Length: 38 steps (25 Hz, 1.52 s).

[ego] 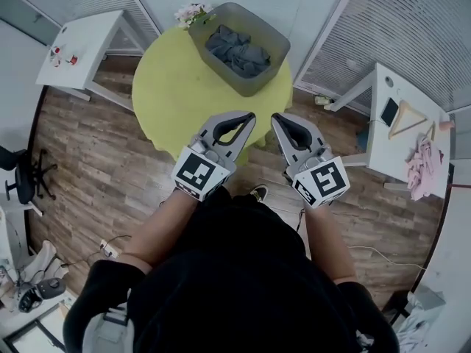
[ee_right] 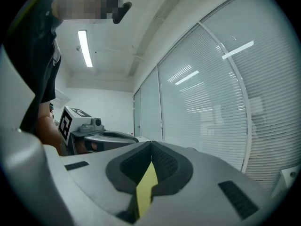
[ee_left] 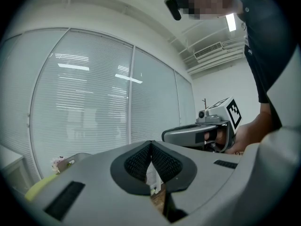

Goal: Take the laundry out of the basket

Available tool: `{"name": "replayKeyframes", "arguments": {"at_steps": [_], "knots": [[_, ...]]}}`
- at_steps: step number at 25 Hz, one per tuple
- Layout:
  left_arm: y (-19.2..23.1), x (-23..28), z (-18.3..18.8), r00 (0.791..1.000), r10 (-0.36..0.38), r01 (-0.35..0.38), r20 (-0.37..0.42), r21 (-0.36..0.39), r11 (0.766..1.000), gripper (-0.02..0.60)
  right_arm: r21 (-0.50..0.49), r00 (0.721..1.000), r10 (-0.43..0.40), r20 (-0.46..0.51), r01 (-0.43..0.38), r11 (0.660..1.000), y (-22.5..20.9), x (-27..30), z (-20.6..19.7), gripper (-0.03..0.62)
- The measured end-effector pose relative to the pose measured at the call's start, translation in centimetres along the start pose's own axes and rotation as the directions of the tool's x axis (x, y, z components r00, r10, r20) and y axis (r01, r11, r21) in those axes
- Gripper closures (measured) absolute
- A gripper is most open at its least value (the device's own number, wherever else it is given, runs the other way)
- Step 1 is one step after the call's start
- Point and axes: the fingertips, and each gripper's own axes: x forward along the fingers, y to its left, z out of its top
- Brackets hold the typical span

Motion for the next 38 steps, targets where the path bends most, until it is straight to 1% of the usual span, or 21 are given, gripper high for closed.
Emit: {"name": "replayKeyframes", "arguments": {"at_steps": [7,15,23,30,35,38], "knots": [[0.0,1.2,-0.1,0.999,0.023,-0.022,-0.024,0.010,1.000,0.575,0.024,1.000,0.015,0.002,-0.015,1.000,-1.8,-0.2,-0.6,0.571],[3.3,2.4,-1.0,0.999,0.048,-0.049,-0.019,-0.007,0.999,0.575,0.019,0.999,0.030,-0.018,-0.030,0.999,-3.8,2.5,-1.2,0.571],[8.6,5.0,-1.2,0.997,0.075,-0.075,0.002,-0.034,0.997,0.574,0.002,0.997,0.052,-0.052,-0.052,0.999,-6.9,7.6,-1.0,0.571],[14.6,6.5,-1.1,0.995,0.099,-0.098,0.011,-0.046,0.994,0.575,-0.016,0.994,0.080,-0.072,-0.081,0.997,-8.9,13.2,-0.4,0.571],[18.4,7.5,-1.4,0.994,0.105,-0.104,0.019,-0.056,0.993,0.575,-0.027,0.993,0.079,-0.091,-0.082,0.996,-10.3,16.7,-0.3,0.571],[20.4,7.9,-1.6,0.994,0.107,-0.105,0.019,-0.059,0.993,0.575,-0.042,0.989,0.083,-0.119,-0.089,0.995,-10.8,18.6,-0.6,0.571]]}}
